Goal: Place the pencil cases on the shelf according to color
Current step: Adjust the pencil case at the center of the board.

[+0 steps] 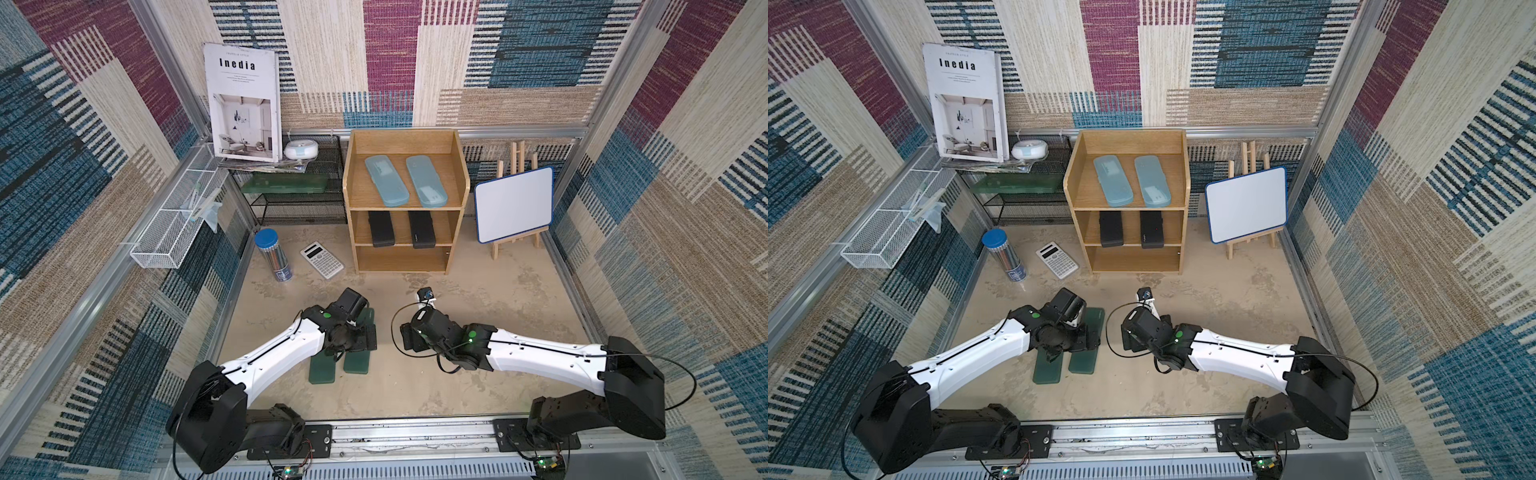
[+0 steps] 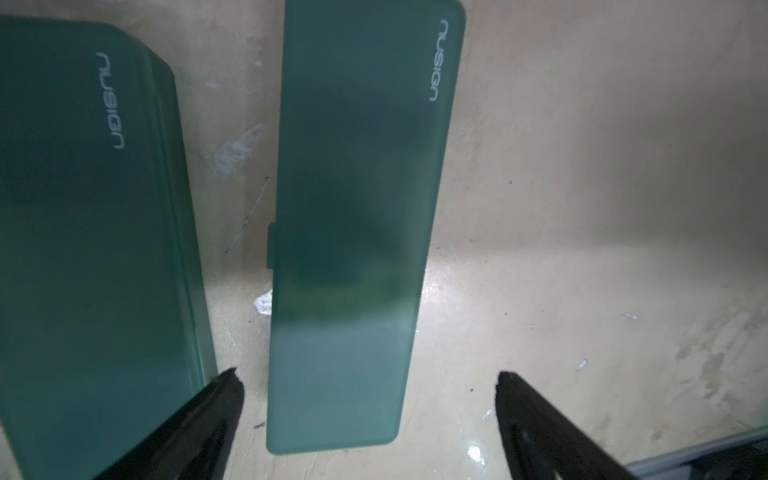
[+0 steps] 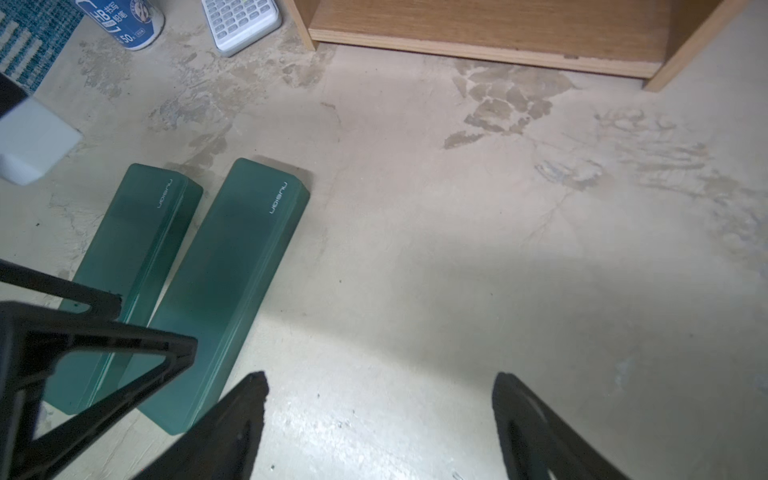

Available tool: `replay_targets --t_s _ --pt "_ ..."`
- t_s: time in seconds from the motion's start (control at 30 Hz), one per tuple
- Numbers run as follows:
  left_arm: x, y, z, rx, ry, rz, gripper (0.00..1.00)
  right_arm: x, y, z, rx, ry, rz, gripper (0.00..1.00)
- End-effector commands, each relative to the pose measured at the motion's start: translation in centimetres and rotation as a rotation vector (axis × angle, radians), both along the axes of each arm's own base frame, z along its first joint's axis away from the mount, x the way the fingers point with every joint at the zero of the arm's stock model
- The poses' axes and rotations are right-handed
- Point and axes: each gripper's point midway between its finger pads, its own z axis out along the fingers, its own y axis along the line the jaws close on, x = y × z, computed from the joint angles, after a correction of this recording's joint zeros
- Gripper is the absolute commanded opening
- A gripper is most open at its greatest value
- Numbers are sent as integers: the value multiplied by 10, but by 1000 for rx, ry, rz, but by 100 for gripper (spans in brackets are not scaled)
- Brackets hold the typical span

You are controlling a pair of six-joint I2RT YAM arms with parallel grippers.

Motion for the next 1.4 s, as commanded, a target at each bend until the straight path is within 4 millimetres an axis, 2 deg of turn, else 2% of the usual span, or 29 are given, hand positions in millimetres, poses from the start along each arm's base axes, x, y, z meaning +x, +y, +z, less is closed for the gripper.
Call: replay_targets --t_s 0.0,0.2,0.4,0.6,0.73,0.97,1.03,1.1,1.2,1.37 --pt "6 2 -7 36 -22 19 98 0 -18 5 22 -29 -71 89" --pt "6 -1 -18 76 -16 -1 98 -4 -39 5 6 -49 -100 91" --pt "6 0 -32 130 2 -4 98 -6 -46 -1 -25 -39 -113 92" --pt "5 -16 -42 128 25 -33 98 -6 -52 -3 -44 -42 -130 92" --pt "3 -46 -43 92 32 -70 97 -5 -69 1 -74 -55 -193 93" --pt "9 -130 -26 -24 -20 -137 93 -11 -97 22 4 -99 -257 95" --pt "13 -143 -20 -14 -42 -152 94 -13 -99 28 37 -114 -238 96" --pt "18 -143 -13 5 -69 -149 94 -14 -100 34 63 -122 -227 97" --pt "23 -125 1 67 -128 -125 98 -14 -98 41 76 -132 -206 99" --pt "23 -83 31 161 -215 -97 99 -11 -67 36 68 -73 -96 100"
